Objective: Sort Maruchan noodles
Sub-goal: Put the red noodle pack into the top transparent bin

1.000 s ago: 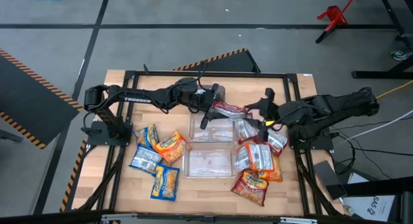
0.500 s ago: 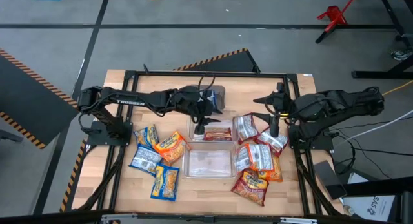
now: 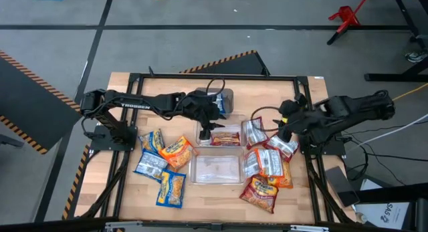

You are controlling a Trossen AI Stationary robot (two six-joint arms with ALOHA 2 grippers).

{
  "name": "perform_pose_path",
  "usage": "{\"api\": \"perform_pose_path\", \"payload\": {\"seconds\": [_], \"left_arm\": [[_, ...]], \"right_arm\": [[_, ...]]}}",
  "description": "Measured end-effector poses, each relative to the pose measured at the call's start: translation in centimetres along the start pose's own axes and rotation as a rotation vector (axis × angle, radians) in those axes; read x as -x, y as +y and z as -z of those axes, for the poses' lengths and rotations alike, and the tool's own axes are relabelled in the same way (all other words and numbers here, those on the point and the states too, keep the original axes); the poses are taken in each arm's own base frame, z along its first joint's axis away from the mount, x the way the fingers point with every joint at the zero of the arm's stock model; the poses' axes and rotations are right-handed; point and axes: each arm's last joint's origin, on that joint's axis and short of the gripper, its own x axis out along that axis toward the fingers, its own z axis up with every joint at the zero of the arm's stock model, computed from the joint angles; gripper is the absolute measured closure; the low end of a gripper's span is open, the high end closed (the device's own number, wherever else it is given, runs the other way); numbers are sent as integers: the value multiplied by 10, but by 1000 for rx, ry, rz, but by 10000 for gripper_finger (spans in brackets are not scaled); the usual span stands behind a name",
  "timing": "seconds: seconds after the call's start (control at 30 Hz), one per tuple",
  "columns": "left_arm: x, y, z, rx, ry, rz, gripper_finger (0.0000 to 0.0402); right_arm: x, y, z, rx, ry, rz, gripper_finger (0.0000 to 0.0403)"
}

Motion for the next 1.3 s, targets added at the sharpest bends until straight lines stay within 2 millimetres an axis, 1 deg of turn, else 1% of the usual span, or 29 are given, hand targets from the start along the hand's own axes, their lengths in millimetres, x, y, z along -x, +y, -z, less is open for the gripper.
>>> {"api": "perform_pose_path", "payload": {"seconds": [0.1,0.2,0.3,0.47,0.57,0.9,1.1,1.3], "left_arm": [[0,-1,0,23,-6,34,239],[-1,-3,0,72,-16,117,232],[-4,-5,3,77,-10,197,233],[-6,-5,5,73,3,184,234],[-7,-5,7,68,19,186,234],[-38,-19,29,59,142,232,234],[-43,-19,34,48,177,163,234],[-43,-18,34,48,176,158,234]], "right_arm": [[-9,7,2,-11,95,2,191],[-18,18,-2,22,119,-18,191],[-29,28,-7,82,130,-23,191],[-40,37,-9,133,156,-5,191],[-41,38,-9,135,161,-2,191],[-41,38,-9,132,157,-4,191],[-41,38,-10,132,144,7,191],[-41,38,-10,133,144,8,191]]}}
